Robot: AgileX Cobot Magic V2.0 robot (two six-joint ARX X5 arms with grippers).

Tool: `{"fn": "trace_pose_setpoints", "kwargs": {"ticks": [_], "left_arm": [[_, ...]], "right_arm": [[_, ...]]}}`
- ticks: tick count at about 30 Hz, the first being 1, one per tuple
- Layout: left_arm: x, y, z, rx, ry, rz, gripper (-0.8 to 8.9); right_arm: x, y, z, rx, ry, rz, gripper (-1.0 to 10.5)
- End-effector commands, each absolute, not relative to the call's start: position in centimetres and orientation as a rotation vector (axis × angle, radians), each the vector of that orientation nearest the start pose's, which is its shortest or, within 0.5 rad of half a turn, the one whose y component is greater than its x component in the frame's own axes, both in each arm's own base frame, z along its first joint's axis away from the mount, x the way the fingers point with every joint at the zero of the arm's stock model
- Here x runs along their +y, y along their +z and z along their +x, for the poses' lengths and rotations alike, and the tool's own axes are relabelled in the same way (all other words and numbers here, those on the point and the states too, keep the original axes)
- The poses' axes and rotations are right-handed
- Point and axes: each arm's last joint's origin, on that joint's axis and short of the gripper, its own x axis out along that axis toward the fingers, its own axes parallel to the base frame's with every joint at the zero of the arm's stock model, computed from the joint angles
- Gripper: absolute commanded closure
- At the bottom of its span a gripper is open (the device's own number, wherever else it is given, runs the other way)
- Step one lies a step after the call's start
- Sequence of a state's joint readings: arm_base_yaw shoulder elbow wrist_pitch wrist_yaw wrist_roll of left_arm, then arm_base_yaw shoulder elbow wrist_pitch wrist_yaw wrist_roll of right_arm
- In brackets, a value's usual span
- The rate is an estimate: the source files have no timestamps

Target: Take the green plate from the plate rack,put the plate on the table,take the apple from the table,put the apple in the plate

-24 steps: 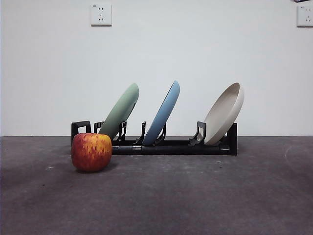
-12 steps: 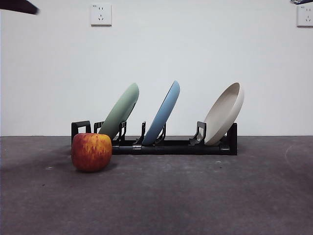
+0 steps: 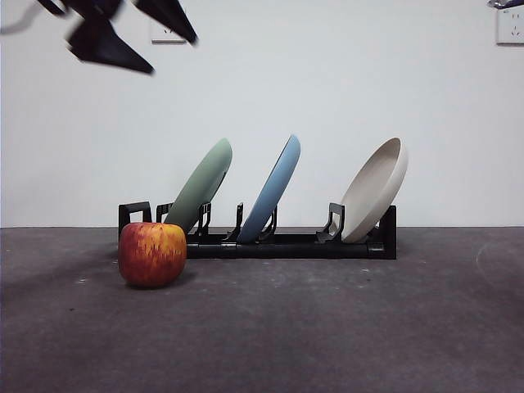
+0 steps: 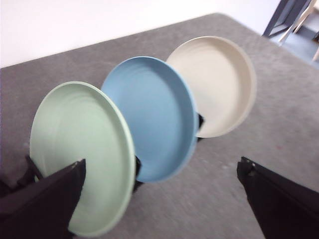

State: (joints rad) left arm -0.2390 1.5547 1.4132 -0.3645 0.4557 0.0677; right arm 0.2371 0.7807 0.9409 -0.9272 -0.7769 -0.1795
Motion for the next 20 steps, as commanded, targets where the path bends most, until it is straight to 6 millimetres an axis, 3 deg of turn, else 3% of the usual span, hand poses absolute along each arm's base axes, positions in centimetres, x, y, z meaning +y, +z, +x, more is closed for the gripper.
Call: {"fn": "trace_pose_setpoints", "kwargs": {"ticks": [1,10,20], "left_arm": [[-10.9,33.6,36.4,0.504,-0.688,0.027,2.47],[-13.8,30.5,41.4,0.485,-0.617,0.07,2.47],[-15.4,26.3,43.3,0.539,-0.595,0.09,2.52]], "right_arm": [[5.0,32.7,12.0,0.681,1.025,0.062,2.9],[5.0,32.7,12.0,0.686,1.024,0.067,2.9],[5.0,32.6,12.1,0.691,1.02,0.069,2.9]]}}
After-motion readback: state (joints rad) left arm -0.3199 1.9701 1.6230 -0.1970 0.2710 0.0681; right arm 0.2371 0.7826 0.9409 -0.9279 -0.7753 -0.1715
